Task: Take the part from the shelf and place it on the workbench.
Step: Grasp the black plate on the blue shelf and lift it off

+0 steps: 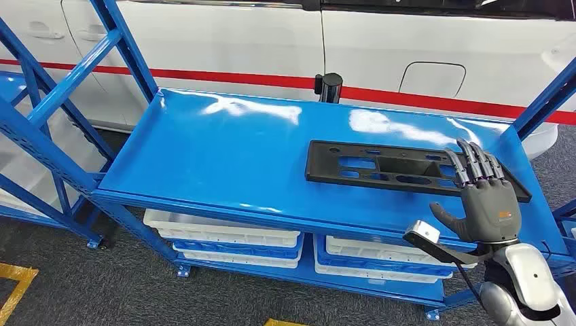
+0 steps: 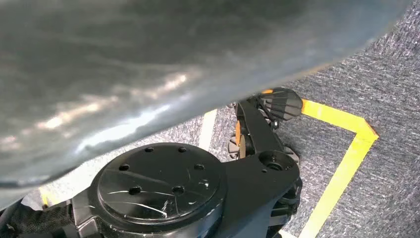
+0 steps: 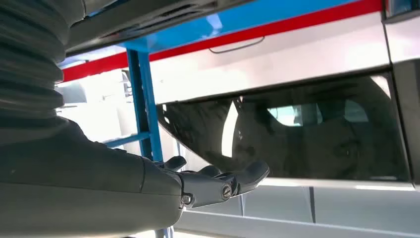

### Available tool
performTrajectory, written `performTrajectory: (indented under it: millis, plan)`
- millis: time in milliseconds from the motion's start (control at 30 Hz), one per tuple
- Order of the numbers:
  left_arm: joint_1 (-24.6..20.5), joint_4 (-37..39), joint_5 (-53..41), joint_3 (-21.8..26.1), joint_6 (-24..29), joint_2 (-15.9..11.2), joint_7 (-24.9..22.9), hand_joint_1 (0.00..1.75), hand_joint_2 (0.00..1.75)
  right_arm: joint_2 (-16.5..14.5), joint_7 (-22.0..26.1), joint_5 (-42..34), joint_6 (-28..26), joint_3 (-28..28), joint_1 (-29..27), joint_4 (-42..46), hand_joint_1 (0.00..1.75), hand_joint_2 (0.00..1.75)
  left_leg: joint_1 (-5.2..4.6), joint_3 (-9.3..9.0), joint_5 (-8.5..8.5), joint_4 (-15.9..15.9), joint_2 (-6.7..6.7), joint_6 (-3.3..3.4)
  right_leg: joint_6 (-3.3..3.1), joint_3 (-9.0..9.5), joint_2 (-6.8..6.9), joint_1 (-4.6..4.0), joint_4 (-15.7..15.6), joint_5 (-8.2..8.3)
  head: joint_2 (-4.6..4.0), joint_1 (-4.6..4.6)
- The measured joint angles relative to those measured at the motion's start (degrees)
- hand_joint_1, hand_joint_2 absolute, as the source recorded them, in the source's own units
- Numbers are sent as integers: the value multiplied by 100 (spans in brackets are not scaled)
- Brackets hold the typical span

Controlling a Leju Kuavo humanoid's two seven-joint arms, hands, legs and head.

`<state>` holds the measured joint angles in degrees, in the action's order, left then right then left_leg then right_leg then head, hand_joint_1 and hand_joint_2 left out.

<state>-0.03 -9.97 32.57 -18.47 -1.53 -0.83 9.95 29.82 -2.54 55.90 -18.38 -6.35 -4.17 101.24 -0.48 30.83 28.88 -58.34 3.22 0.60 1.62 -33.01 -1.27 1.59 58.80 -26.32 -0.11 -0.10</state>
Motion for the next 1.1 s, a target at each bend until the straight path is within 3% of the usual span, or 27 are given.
performTrajectory:
  millis: [567,833,1100]
  plan:
    - [-11,1,90,4,83,9,-23,0,0,483,219,69,802,-519,215,-365,0,175,0,5,0,0,-1,2,0,-2,0,1,0,0,0,-1]
    - [-16,1,152,9,83,15,-43,0,0,468,232,114,849,-863,596,-623,0,175,0,3,-1,0,-2,2,0,-1,-1,1,0,0,0,-1]
    - [-38,0,162,11,53,22,-68,0,0,196,227,181,909,-1393,1294,-1156,0,175,0,-2,-4,-1,4,4,1,-1,0,1,1,1,0,-1]
